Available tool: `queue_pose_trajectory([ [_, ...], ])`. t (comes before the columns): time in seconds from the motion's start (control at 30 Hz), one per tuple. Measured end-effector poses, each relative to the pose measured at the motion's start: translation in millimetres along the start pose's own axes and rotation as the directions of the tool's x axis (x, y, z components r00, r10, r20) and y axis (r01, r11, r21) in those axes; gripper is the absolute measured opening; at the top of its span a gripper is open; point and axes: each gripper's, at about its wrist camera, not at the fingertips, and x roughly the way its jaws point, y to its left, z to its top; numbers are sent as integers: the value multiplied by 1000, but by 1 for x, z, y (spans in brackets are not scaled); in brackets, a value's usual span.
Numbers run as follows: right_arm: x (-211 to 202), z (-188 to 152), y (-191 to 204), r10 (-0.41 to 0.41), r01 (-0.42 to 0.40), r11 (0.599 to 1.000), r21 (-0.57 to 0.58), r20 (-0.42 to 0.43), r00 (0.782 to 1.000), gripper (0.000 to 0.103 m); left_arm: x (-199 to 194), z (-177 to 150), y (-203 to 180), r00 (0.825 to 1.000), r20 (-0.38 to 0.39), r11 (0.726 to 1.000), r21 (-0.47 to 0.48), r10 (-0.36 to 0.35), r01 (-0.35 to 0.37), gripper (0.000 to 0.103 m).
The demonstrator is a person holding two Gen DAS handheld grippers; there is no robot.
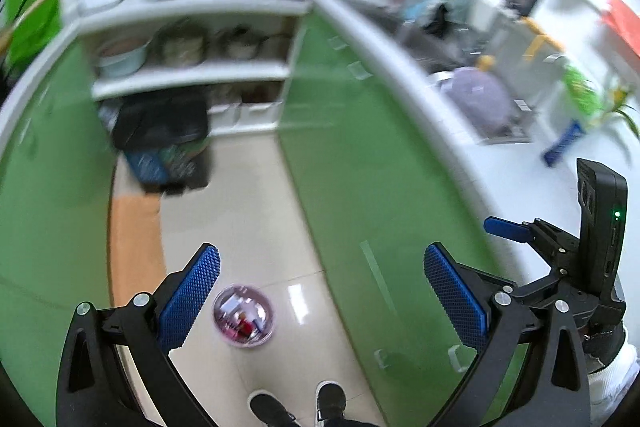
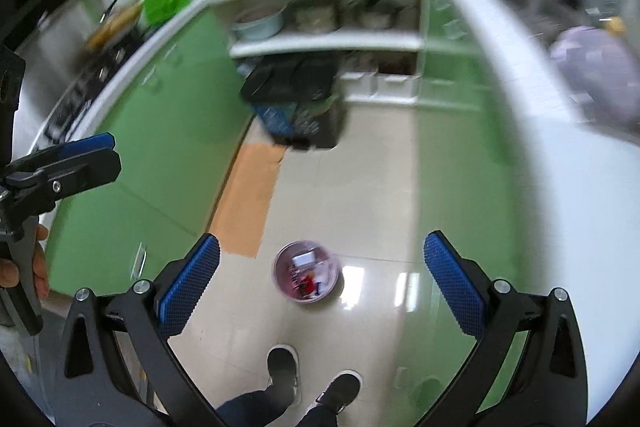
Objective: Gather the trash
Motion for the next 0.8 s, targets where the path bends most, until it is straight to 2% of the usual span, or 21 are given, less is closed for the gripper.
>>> queue_pose_trajectory([
  [0.13, -80, 0, -44, -97, 92, 992, 92, 58, 994, 100, -17, 34, -61, 997, 2, 992, 96, -79, 79, 98],
  [0.3, -146, -16, -94, -211, 183, 957, 224, 107, 972, 100, -13, 54, -127, 985, -27, 962, 211, -173, 175, 98],
  [0.4, -179, -30, -119, -278, 232, 927, 295, 124, 953, 100, -8, 60, -167, 972, -62, 929, 286, -228, 237, 98],
  [0.53, -221, -57, -146, -369, 294, 871, 394, 130, 920, 100, -1, 60, -220, 949, -118, 865, 390, -293, 315, 98],
  [0.8, -281, -108, -173, -496, 370, 766, 525, 117, 860, 100, -2, 42, -296, 908, -218, 738, 529, -359, 419, 98],
])
